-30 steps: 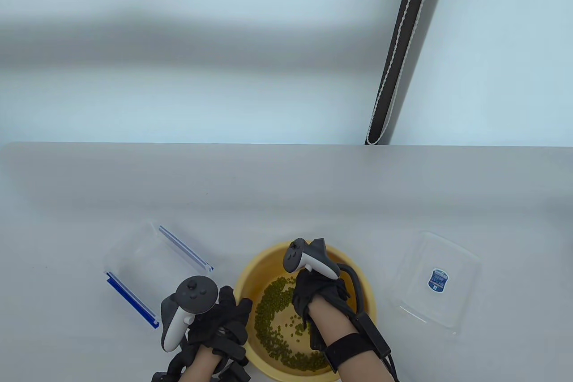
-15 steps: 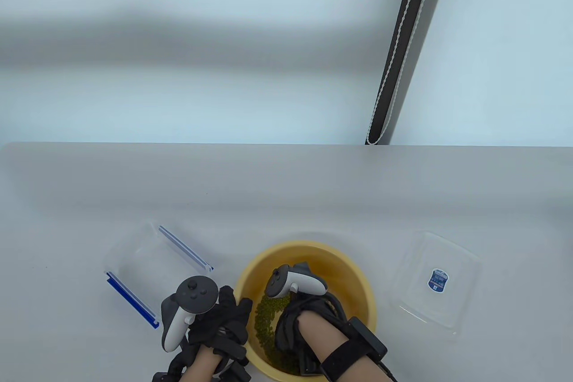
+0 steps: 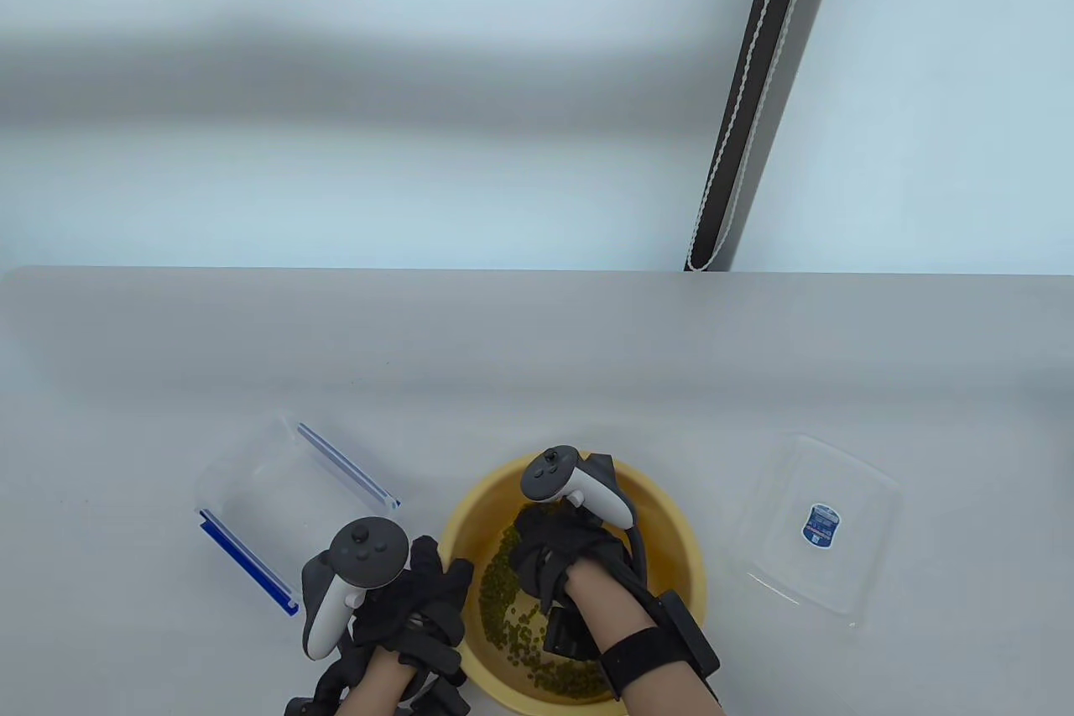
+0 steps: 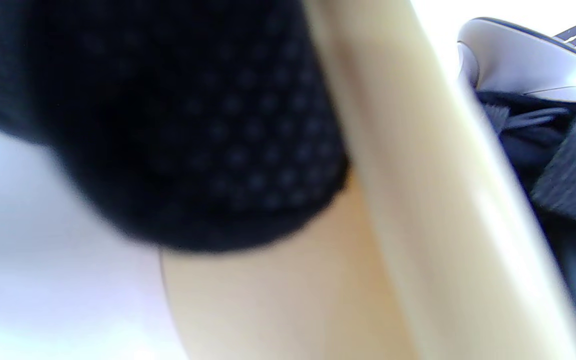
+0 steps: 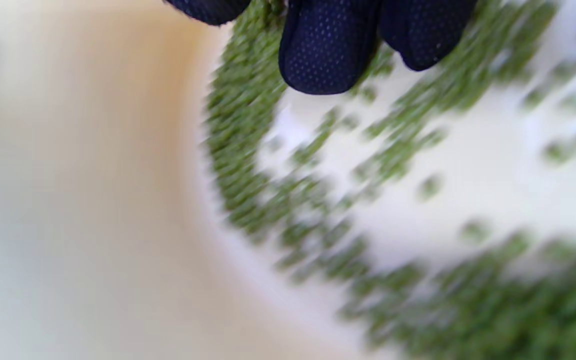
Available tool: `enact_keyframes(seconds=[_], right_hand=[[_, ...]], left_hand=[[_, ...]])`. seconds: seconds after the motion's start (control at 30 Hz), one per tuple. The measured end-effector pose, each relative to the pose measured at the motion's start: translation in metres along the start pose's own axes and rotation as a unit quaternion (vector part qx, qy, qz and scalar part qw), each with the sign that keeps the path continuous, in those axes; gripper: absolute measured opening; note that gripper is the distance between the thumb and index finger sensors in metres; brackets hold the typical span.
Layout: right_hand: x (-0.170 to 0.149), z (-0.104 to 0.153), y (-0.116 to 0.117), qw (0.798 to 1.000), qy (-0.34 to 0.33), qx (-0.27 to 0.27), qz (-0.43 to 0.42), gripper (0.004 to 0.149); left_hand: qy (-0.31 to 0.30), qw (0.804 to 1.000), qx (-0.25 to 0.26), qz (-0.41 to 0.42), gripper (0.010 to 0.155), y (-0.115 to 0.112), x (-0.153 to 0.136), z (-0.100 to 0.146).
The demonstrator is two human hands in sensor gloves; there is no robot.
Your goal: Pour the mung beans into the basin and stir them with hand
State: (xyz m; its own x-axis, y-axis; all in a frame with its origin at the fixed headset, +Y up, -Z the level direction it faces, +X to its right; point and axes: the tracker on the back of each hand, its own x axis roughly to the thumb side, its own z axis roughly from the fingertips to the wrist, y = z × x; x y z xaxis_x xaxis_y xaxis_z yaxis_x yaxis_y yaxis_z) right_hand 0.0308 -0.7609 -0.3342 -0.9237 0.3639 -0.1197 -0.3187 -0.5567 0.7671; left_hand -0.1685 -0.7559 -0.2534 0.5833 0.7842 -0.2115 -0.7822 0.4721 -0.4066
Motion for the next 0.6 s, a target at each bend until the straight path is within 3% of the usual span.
enact_keyframes(seconds=[0.33,0.6], right_hand=[[-0.013,0.011,-0.004,0.992,0.057,-0.032,0.103,0.058],[-0.019,0.013,-0.005,0.991,0.073,-0.037,0.104,0.058]], left_hand=[[0.000,1.000,0.001,0.000,0.073,0.000,0.000,0.000],[0.000,1.000,0.002,0.000,0.073,0.000,0.000,0.000]])
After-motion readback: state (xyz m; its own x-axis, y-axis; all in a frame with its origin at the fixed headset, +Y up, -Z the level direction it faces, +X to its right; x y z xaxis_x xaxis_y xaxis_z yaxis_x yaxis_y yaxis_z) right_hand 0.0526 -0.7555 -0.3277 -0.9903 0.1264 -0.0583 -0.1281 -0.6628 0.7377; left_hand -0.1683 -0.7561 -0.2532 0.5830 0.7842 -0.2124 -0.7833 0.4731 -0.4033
